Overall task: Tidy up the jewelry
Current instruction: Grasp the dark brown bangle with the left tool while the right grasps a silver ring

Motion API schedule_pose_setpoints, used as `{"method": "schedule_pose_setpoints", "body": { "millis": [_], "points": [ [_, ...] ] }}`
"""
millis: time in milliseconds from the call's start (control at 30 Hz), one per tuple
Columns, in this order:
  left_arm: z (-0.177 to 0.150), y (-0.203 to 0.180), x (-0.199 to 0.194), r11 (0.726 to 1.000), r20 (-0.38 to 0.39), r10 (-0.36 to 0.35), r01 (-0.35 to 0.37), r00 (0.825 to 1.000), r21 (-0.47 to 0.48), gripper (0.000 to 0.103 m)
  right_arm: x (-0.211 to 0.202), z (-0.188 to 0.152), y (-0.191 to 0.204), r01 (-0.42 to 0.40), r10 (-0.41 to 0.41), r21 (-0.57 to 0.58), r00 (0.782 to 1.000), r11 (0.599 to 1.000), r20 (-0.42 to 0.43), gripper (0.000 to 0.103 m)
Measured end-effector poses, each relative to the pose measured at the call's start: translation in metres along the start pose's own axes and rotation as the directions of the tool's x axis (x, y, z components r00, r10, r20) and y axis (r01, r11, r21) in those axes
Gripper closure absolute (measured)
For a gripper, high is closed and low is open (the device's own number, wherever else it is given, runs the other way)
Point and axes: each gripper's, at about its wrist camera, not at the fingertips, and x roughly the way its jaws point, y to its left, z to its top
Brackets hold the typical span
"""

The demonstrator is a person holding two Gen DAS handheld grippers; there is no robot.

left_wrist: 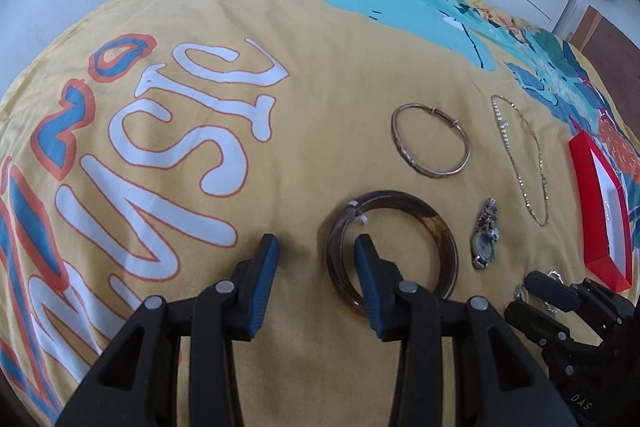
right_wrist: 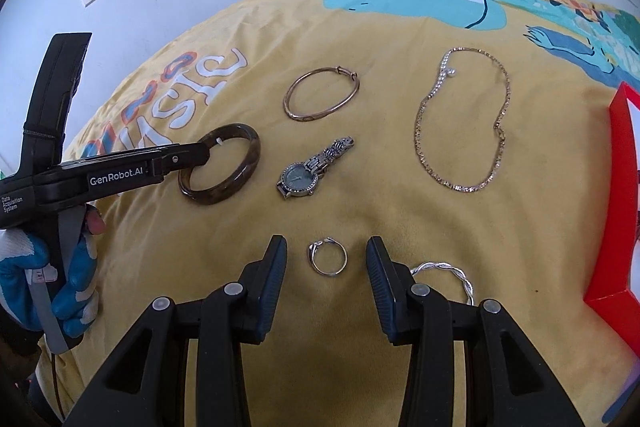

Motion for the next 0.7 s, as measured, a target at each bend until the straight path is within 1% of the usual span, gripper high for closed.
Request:
{"method": "schedule_pose_setpoints", "body": {
  "millis": [167, 267, 500, 567, 700],
  "points": [
    [-0.004, -0.004, 0.005, 0.999, 0.005, 0.022, -0.022, 1.0, 0.026, 0.065, 0.006, -0.003, 0.003, -0.001, 0.001, -0.013, 1.0, 1.0, 0.005, 0.061],
    [-0.007, -0.009, 0.007, 0.997, 0.018, 0.05, -0.051, 0.999, 0.053, 0.065, 0.007, -0.005, 0.005, 0.005, -0.005, -0.031, 1.0, 1.0, 0.011, 0.063],
    [-0.011, -0.015, 0.007, 0.992, 0.038, 0.089, -0.092, 0.995, 0.087, 0.066, 0.008, -0.009, 0.006, 0.007, -0.007, -0.029, 1.0, 1.0, 0.027, 0.068],
    [-0.011, -0.018, 0.008, 0.991, 0.043, 0.096, -0.1, 0.994, 0.094, 0.066, 0.007, -0.01, 0.005, 0.006, -0.006, -0.024, 1.0, 1.0, 0.03, 0.072],
    [-0.011, -0.019, 0.009, 0.99, 0.045, 0.099, -0.103, 0.994, 0.094, 0.066, 0.007, -0.009, 0.0, -0.019, 0.018, 0.009, 0.999, 1.0, 0.035, 0.073]
  ]
}}
